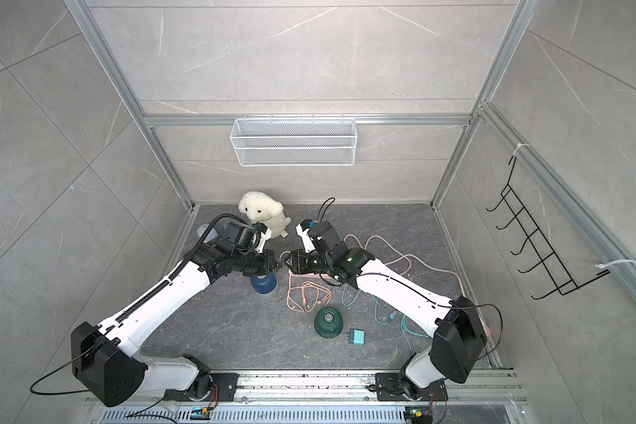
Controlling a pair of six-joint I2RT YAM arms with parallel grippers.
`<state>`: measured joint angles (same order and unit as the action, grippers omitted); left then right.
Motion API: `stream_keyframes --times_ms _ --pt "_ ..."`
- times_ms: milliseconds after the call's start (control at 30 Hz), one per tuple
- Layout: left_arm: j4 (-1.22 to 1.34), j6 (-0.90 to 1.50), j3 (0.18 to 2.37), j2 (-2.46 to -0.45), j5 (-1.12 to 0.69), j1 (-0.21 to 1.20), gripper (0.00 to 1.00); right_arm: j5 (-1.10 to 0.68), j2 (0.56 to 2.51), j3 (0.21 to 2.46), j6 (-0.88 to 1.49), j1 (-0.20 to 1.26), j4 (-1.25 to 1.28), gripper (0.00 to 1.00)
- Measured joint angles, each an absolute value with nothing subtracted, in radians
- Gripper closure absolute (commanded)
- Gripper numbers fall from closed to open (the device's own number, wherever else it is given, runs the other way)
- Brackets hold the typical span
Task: Charge the cordless meat grinders
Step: Pick up the charging cable from the center of the board.
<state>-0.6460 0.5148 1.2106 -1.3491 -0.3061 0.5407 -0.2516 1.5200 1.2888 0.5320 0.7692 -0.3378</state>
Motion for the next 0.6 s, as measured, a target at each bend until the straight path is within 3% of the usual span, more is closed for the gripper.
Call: stream_keyframes --times_ms 367,600 --pt "-0.608 0.436 1.194 -1.347 -0.517 0.482 1.0 -0.425 1.413 1.285 0.342 0.687 -0.355 0.56" --pt "-0.57 0.389 1.169 -1.311 -0.647 0.481 1.0 -0.506 1.412 1.254 0.294 0.609 -0.36 0.48"
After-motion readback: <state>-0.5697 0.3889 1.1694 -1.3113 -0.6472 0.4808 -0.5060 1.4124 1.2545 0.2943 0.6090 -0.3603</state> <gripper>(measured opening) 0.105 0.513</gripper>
